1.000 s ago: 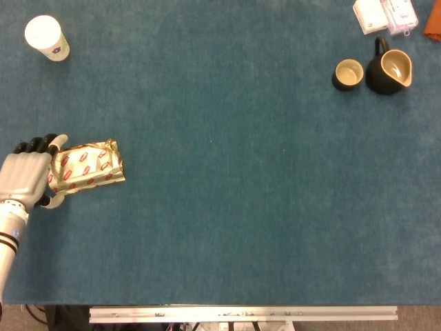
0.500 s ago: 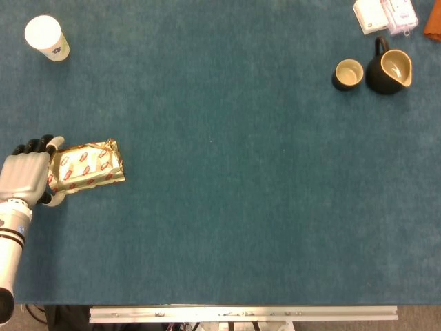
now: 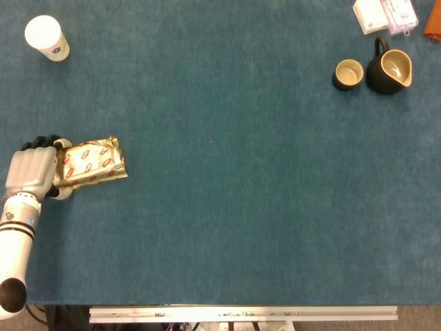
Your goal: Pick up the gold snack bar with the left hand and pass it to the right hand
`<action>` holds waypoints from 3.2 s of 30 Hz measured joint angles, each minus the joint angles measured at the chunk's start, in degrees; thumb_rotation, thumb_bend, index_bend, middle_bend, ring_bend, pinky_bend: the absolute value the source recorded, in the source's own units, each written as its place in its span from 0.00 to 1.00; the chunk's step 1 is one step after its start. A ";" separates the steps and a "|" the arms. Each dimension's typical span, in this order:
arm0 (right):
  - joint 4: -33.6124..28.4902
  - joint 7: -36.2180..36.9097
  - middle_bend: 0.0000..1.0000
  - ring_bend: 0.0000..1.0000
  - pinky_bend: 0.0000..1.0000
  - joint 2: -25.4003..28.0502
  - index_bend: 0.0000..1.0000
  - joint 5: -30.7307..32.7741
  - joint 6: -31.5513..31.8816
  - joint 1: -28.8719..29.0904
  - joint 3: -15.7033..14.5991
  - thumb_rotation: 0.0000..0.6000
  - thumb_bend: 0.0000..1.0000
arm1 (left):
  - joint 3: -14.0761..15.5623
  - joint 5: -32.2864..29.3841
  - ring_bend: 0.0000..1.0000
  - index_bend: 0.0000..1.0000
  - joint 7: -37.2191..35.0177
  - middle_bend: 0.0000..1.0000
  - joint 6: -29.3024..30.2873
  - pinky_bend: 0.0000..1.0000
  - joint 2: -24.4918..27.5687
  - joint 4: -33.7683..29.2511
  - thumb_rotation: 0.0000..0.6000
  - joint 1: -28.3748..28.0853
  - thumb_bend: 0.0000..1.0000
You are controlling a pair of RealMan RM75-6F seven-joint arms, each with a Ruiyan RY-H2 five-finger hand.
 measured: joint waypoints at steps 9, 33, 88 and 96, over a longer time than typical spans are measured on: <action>-0.30 -0.42 0.37 0.29 0.35 0.04 0.21 -0.29 -0.47 0.30 -0.02 1.00 0.28 | -1.42 3.23 0.33 0.48 -4.61 0.43 0.45 0.39 -1.10 1.24 1.00 0.57 0.22; -10.24 2.56 0.37 0.28 0.35 -0.32 0.21 -14.36 -14.59 17.82 1.90 1.00 0.21 | -8.00 13.85 0.38 0.53 -30.79 0.50 -15.60 0.45 13.61 -16.43 1.00 -3.67 0.24; -5.94 -11.57 0.58 0.48 0.50 -28.06 0.63 -11.29 -33.31 46.26 5.15 1.00 0.49 | -11.04 3.40 0.26 0.21 -43.44 0.32 -32.75 0.46 23.71 -30.20 1.00 -18.13 0.23; -5.42 -11.34 0.59 0.49 0.51 -27.37 0.63 -12.03 -30.36 45.57 3.88 1.00 0.49 | -11.64 5.88 0.00 0.03 -47.42 0.08 -35.22 0.29 25.06 -27.70 1.00 -16.16 0.23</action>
